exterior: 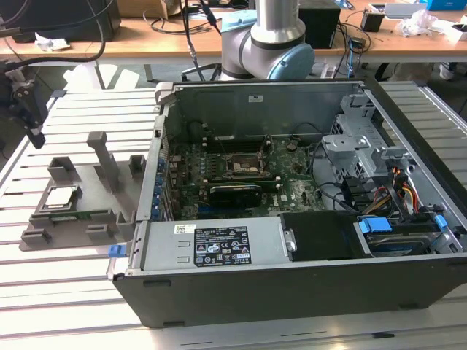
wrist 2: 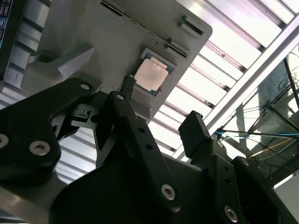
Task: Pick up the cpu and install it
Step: 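Pick up the cpu and move it towards the insertion slot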
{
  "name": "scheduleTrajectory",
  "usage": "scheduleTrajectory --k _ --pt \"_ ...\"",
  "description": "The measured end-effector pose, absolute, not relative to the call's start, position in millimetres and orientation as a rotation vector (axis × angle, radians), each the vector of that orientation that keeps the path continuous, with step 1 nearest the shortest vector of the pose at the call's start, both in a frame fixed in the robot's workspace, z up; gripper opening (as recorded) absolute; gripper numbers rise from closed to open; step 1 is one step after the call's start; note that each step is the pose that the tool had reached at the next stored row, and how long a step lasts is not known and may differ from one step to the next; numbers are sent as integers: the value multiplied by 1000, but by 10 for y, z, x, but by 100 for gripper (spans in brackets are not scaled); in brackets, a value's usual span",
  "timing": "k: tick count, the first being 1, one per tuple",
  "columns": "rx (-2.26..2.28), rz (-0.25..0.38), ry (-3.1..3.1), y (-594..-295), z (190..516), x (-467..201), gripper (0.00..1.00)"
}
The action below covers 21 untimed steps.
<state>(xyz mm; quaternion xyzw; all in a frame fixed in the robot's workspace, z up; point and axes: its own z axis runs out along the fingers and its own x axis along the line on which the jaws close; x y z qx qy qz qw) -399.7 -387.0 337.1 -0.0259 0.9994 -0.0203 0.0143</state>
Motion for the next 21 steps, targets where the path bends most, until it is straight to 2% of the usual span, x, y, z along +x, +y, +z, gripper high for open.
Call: scheduleTrajectory --k 21 --pt "-81 -63 3111 -3870 3258 -3997 66"
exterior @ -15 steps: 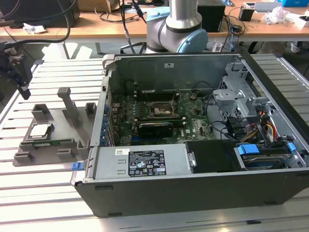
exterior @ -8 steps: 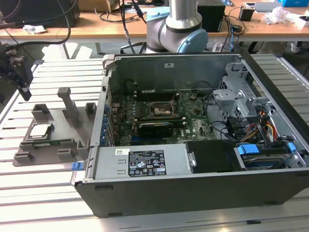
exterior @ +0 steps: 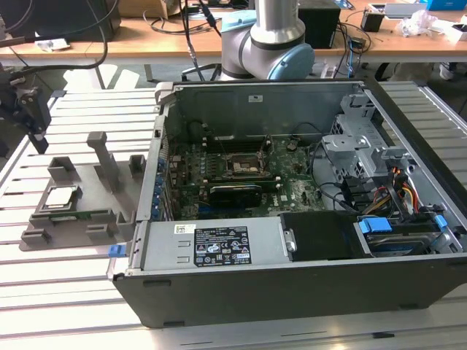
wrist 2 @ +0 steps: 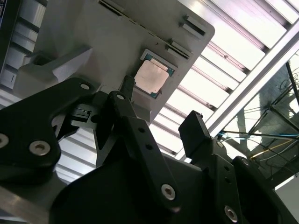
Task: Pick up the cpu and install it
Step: 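Pick up the cpu and move it towards the insertion slot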
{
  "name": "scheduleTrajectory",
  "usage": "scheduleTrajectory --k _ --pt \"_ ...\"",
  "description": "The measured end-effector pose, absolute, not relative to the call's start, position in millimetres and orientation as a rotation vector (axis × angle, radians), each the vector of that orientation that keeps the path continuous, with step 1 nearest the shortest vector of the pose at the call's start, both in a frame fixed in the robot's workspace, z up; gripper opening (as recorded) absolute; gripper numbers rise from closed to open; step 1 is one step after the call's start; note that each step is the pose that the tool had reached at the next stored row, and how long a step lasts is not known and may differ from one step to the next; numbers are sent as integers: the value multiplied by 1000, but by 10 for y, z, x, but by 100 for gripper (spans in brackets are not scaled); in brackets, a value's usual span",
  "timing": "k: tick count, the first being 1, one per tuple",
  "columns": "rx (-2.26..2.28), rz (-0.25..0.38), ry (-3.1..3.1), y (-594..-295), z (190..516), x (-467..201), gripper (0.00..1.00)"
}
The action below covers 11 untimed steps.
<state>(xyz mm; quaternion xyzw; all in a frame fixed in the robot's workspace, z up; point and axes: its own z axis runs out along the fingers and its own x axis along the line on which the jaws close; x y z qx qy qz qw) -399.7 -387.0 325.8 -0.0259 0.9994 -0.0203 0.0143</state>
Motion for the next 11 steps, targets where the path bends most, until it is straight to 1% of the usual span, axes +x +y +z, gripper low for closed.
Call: scheduleTrajectory --k 5,8,11 --pt "-81 -63 3111 -3871 3233 -3997 66" --pt "-81 -63 3111 -3871 3108 -3997 66" --pt "-81 -63 3111 -3871 3095 -3997 66"
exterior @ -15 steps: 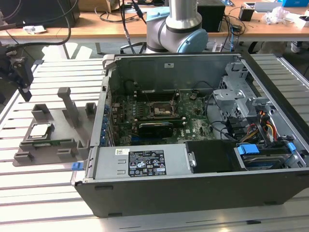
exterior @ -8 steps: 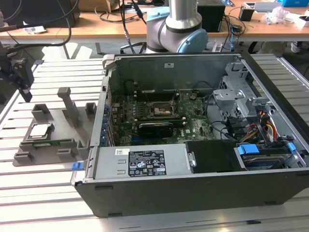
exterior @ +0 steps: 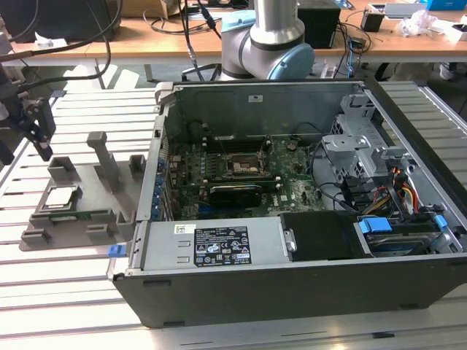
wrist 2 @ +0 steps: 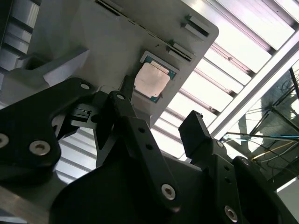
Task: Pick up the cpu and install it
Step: 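Pick up the cpu and move it towards the insertion slot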
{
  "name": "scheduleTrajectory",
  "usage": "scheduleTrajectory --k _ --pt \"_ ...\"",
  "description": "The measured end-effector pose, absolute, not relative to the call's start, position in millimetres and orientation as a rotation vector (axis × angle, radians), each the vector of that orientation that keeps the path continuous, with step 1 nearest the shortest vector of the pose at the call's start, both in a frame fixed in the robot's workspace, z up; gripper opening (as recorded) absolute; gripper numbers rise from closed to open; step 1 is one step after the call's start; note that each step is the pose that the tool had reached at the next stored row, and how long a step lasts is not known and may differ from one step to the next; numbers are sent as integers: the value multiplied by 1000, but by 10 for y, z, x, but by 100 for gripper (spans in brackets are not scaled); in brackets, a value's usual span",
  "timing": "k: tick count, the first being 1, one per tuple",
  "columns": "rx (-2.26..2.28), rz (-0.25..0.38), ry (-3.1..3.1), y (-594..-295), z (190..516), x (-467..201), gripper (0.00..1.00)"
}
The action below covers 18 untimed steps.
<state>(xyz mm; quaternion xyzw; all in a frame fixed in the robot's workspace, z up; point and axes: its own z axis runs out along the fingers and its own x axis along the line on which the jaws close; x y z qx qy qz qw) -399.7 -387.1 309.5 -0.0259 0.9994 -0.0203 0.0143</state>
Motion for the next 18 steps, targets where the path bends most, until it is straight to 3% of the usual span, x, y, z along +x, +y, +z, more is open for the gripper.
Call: scheduleTrajectory --k 18 --pt "-81 -63 3111 -3871 3018 -3997 66"
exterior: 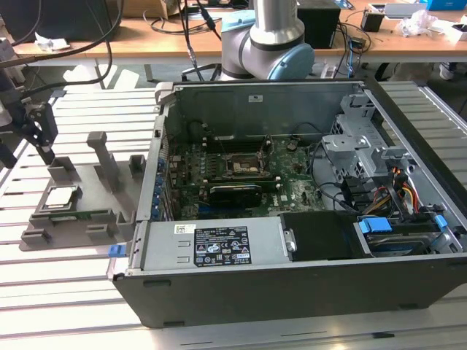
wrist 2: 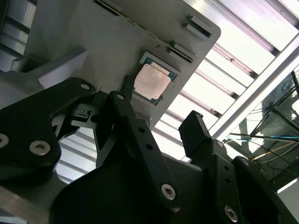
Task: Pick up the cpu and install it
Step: 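Pick up the cpu and move it towards the insertion slot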
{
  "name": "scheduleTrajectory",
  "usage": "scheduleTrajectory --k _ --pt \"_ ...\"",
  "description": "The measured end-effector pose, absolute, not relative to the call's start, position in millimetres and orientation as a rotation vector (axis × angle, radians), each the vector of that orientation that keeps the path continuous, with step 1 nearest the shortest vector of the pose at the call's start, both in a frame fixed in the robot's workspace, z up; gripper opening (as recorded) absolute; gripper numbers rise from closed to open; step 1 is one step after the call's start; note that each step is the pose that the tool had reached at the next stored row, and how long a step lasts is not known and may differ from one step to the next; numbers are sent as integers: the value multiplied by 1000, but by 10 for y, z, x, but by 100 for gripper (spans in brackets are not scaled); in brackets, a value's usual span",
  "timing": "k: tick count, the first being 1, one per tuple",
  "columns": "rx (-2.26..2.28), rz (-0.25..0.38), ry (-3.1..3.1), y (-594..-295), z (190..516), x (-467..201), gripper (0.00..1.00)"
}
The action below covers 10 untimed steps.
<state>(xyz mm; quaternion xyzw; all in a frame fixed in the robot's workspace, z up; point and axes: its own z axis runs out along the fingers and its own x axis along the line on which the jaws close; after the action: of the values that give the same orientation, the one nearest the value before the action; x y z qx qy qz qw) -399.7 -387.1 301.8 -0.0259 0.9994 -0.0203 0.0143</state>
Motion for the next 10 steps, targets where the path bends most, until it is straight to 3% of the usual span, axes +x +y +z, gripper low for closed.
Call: scheduleTrajectory --k 10 --pt "-81 -63 3111 -3871 2979 -3997 66"
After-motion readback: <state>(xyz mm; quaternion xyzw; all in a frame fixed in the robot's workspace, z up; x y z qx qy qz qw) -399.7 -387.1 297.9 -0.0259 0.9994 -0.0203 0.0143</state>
